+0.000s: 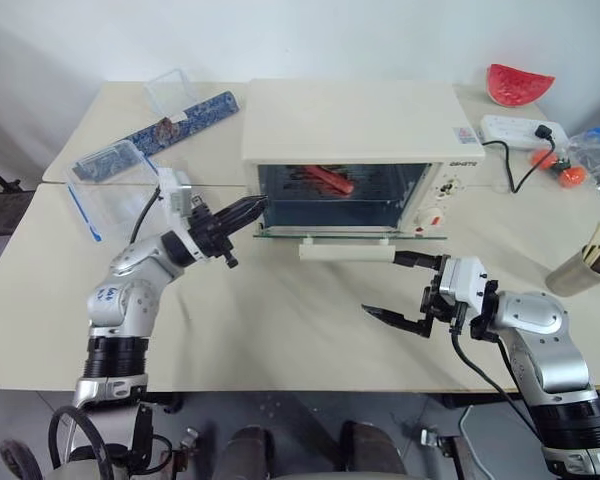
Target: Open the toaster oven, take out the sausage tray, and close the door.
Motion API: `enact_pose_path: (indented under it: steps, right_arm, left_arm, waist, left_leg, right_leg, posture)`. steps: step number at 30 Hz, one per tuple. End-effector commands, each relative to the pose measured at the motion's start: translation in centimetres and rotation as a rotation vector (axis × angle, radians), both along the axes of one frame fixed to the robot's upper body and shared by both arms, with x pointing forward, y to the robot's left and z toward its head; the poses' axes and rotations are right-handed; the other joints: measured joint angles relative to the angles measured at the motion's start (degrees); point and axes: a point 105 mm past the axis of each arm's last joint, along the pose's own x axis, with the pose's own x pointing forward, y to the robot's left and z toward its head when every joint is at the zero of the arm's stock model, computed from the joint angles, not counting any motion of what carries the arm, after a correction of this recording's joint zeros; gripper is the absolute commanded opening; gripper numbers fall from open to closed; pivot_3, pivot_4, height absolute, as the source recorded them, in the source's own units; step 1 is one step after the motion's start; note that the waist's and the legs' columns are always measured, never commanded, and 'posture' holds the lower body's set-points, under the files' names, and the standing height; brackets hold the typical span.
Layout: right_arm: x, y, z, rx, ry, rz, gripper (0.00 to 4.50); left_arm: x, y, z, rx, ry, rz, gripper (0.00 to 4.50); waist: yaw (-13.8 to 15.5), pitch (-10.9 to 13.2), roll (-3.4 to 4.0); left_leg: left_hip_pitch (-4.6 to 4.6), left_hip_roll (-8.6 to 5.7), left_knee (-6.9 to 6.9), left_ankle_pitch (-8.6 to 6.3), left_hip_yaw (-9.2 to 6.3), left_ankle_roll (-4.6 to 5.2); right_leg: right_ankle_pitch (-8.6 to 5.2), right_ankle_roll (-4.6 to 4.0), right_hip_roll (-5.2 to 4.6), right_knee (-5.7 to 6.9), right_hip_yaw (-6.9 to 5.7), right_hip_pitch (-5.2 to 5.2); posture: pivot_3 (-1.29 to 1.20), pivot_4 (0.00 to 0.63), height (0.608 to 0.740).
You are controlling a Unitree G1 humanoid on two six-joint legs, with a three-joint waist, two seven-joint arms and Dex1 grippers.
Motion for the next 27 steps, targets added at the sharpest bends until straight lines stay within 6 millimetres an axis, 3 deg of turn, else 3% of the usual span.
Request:
enact_pose_path:
  steps: [1,9,13,17,20,22,27]
  right_arm:
    - [-0.2,-0.2,0.3,0.007,-0.033,-0.026,4.5]
    - [-2.2,-4.5,-1.2,-0.025,0.01,-0.211,4.5]
    - [-5.5,-10.6,-3.2,-0.095,0.095,-0.441,4.5]
    - [-6.8,-12.7,-2.2,-0.095,0.086,-0.539,4.5]
    - [-6.9,-13.0,-1.5,-0.083,0.073,-0.556,4.5]
    - [-6.1,-12.1,-0.7,-0.088,0.041,-0.537,4.5]
    - [-2.0,-6.9,1.9,-0.069,-0.053,-0.482,4.5]
  left_arm:
    - [-0.1,-1.1,0.0,0.054,-0.034,-0.056,0.04]
    - [-1.2,-1.5,-2.1,0.099,0.091,-0.17,0.04]
    - [-1.6,-1.5,-4.4,0.201,0.105,-0.177,0.04]
    - [-2.0,-1.3,-6.1,0.244,0.128,-0.175,0.04]
    - [-2.5,-1.4,-6.9,0.286,0.119,-0.186,0.04]
    - [-2.6,-1.5,-7.4,0.285,0.118,-0.181,0.04]
    - [-2.8,-0.5,-7.5,0.304,0.002,-0.12,0.04]
  waist:
    - [0.15,0.01,-0.01]
    - [1.05,0.01,-0.01]
    - [1.81,0.0,0.0]
    - [0.92,0.01,-0.01]
    - [0.55,0.01,-0.01]
    - [0.48,0.01,-0.01]
    - [0.47,-0.01,0.02]
  left_leg:
    - [0.0,0.0,0.0,0.0,0.0,0.0]
    - [-0.06,-0.01,0.05,-0.01,0.01,0.02]
    - [-0.03,-0.02,0.02,-0.04,-0.01,0.07]
    - [-0.03,0.0,0.05,-0.06,0.19,0.1]
    - [0.17,0.04,0.06,-0.06,0.29,0.1]
    - [0.21,0.06,0.05,-0.05,0.32,0.09]
    - [0.19,0.1,0.1,-0.05,0.35,0.09]
  right_leg:
    - [0.0,0.0,0.0,0.0,0.0,0.0]
    - [0.0,0.01,0.0,-0.05,0.0,0.01]
    - [0.01,0.01,0.0,-0.08,0.0,0.06]
    - [0.01,0.0,0.0,-0.19,0.09,0.04]
    - [0.05,-0.07,0.01,-0.11,0.21,0.11]
    - [0.06,-0.08,0.02,-0.08,0.25,0.1]
    - [0.08,-0.12,0.02,-0.02,0.31,0.02]
  posture:
    - [0.0,0.15,0.74]
    - [0.0,0.15,0.74]
    - [0.0,0.15,0.74]
    - [0.0,0.15,0.74]
    - [0.0,0.15,0.74]
    - [0.0,0.15,0.74]
    - [0.0,0.15,0.74]
